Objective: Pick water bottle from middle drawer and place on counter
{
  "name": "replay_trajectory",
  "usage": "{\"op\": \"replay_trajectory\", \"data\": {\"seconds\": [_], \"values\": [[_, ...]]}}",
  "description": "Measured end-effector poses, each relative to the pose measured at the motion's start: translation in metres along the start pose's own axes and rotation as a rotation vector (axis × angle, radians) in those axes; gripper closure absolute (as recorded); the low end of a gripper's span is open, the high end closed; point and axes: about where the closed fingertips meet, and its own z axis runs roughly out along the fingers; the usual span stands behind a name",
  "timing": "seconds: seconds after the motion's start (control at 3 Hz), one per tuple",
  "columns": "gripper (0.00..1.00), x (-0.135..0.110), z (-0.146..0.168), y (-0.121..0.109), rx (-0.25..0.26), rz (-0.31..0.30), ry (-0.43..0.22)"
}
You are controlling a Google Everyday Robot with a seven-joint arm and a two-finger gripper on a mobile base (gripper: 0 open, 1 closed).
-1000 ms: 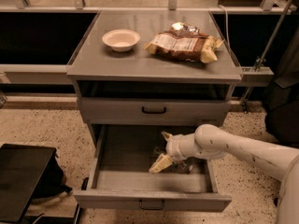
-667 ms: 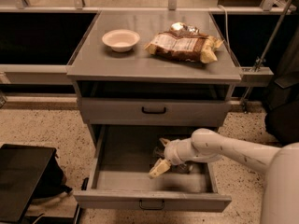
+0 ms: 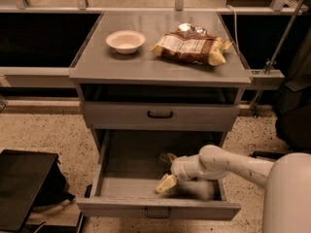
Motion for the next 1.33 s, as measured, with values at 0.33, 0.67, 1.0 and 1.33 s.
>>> {"op": "replay_trajectory", "data": {"seconds": [0.33,0.67,1.0,1.33], "values": [[0.00,-0.010,-0.022,-0.011,-0.008,0.002,-0.071],[0.00,-0.010,-0.022,-0.011,-0.008,0.002,-0.071],[0.00,-0.009,-0.009,-0.006,-0.065,0.017,-0.104],[0.00,-0.016,0.007,0.001,-0.126,0.034,-0.143]]}}
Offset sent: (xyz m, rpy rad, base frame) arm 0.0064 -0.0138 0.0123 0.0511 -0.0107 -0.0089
